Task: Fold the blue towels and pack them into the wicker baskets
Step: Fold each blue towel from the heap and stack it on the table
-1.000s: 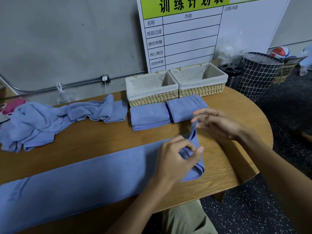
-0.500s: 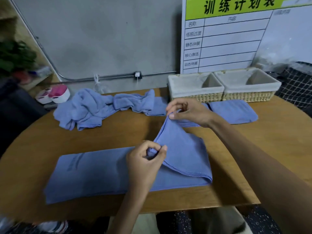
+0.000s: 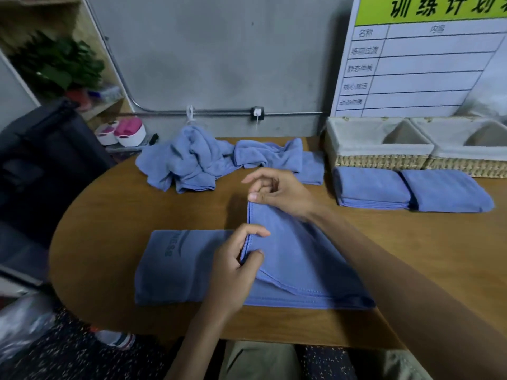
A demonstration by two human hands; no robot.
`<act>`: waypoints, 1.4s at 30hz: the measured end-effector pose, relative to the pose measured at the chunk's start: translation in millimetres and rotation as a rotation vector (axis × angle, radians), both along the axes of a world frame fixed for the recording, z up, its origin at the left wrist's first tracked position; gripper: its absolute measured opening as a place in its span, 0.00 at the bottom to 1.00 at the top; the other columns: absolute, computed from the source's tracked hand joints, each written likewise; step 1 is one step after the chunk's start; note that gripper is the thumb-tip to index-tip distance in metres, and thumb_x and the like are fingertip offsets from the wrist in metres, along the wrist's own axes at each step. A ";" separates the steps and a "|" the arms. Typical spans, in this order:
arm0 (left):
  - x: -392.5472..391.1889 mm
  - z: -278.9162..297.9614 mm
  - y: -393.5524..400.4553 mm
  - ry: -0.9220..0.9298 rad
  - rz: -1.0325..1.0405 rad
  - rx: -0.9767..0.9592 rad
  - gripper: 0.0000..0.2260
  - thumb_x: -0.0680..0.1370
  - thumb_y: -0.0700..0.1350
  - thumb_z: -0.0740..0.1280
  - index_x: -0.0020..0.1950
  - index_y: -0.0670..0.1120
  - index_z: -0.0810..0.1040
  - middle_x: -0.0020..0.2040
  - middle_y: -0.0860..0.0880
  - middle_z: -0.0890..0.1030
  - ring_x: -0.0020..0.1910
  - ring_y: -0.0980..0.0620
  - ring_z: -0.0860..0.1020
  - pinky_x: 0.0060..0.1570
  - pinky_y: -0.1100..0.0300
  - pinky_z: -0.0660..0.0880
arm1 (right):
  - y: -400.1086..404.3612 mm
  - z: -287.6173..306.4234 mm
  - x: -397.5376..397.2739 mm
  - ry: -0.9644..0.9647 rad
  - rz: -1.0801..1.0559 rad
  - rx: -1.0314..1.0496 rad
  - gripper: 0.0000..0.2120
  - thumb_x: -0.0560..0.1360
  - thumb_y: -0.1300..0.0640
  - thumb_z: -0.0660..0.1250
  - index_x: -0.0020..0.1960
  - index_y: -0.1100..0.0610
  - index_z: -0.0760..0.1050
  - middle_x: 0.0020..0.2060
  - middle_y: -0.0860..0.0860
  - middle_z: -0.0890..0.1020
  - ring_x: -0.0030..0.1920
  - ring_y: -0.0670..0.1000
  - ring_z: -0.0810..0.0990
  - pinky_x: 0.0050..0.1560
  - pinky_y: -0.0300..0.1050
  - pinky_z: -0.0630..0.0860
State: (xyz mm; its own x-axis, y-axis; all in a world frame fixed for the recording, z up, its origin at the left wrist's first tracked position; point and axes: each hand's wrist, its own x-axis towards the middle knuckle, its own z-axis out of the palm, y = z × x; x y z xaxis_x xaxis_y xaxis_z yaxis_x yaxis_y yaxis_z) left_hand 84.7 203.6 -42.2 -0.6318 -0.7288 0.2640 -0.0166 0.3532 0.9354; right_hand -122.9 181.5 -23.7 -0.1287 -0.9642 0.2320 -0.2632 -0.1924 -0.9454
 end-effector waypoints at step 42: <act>127.3 -52.1 -87.8 -0.495 0.500 -0.318 0.22 0.74 0.68 0.58 0.62 0.57 0.71 0.44 0.59 0.75 0.36 0.60 0.75 0.33 0.57 0.70 | 2.7 -72.1 35.0 0.835 -0.404 0.022 0.13 0.83 0.45 0.58 0.60 0.47 0.78 0.56 0.44 0.83 0.53 0.52 0.82 0.45 0.48 0.77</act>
